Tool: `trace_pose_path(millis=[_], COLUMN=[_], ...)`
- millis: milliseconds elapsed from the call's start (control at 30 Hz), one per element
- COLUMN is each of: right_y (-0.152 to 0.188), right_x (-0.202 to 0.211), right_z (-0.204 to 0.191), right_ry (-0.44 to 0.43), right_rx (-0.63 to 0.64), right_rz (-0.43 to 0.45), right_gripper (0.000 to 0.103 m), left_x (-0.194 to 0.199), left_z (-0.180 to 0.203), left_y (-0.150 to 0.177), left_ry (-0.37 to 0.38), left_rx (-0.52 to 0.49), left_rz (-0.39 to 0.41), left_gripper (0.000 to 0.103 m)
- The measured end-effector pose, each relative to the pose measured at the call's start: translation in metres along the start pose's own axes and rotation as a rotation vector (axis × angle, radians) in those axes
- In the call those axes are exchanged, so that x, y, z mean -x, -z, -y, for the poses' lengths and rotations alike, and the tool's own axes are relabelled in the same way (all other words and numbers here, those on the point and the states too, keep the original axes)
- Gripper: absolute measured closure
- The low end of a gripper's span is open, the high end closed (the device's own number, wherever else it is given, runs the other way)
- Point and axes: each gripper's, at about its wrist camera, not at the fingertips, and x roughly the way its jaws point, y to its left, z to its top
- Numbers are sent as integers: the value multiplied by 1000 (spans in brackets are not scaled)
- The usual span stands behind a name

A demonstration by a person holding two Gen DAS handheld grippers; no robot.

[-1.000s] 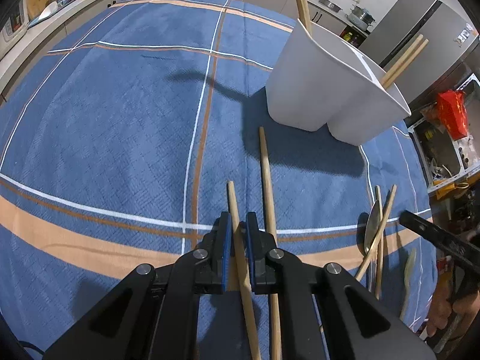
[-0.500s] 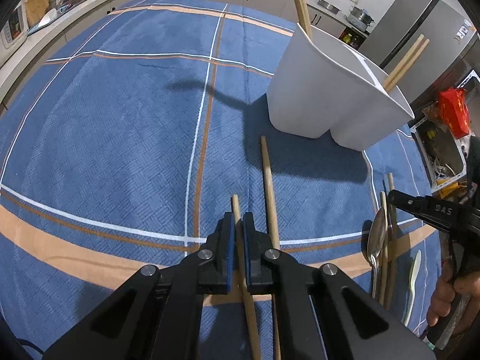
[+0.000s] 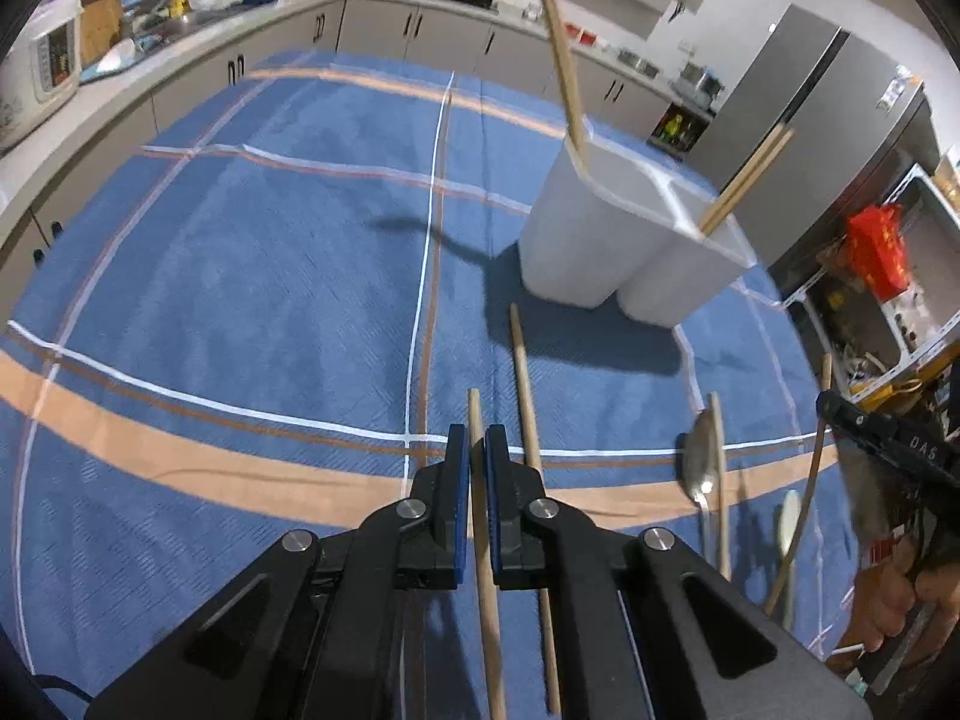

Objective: Organize utensils
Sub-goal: 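Lift and carry both held chopsticks over the white caddy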

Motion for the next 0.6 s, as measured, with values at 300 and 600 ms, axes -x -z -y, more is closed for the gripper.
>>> trace_pose_path(millis=[300, 600], right_y=[18, 36], right_x=[50, 87], right_z=[-16, -39], right_ry=[-45, -63], right_rx=[72, 179], right_rz=[101, 170], right_gripper=[97, 97], left_x=[69, 123], left_z=[11, 34], left_y=[13, 30], left_ry=[16, 55], left_rx=[-3, -68], left_rz=[155, 257], left_gripper=[99, 99])
